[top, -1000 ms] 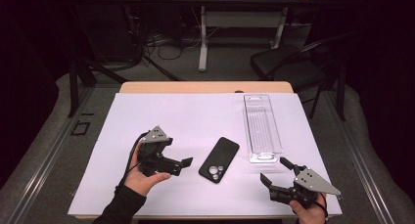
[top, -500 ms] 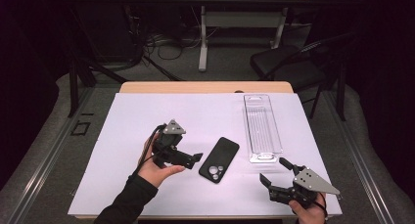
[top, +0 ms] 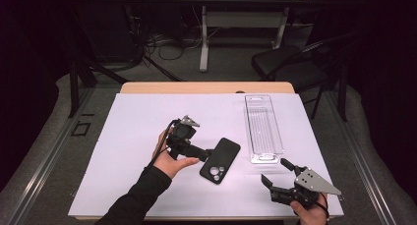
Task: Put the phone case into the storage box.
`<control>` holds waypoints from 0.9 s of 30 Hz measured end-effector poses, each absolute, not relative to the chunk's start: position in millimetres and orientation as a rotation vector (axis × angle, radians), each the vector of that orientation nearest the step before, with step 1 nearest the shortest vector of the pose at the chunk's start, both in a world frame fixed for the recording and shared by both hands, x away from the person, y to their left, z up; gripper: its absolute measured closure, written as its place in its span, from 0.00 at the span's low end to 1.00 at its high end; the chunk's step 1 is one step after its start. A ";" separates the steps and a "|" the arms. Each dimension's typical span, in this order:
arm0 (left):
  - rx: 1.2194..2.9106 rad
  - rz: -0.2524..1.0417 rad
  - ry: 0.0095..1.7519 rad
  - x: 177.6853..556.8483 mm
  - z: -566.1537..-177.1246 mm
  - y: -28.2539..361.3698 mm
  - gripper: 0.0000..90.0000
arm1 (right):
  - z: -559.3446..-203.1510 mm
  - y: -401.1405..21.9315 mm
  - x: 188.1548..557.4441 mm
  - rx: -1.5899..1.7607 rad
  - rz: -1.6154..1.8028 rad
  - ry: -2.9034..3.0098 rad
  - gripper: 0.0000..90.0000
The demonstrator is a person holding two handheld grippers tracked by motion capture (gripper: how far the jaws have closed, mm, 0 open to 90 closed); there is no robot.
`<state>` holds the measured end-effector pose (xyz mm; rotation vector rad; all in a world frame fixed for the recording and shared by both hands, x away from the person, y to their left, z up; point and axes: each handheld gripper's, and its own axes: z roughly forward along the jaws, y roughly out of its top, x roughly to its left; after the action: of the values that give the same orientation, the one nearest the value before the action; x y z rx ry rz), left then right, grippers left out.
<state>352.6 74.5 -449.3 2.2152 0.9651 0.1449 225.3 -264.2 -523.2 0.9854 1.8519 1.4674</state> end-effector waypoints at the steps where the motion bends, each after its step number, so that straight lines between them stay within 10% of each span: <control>1: 2.214 0.137 0.971 354.4 -450.3 73.1 0.01 | -523.2 -264.3 225.2 0.986 1.465 1.854 0.16; 27: 2.287 0.018 1.035 374.6 -474.9 45.2 0.02 | -524.7 -264.6 226.5 0.999 1.464 1.857 0.16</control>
<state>374.6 45.2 -474.9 2.2874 1.0353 0.0184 226.5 -264.6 -524.7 0.9994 1.8569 1.4643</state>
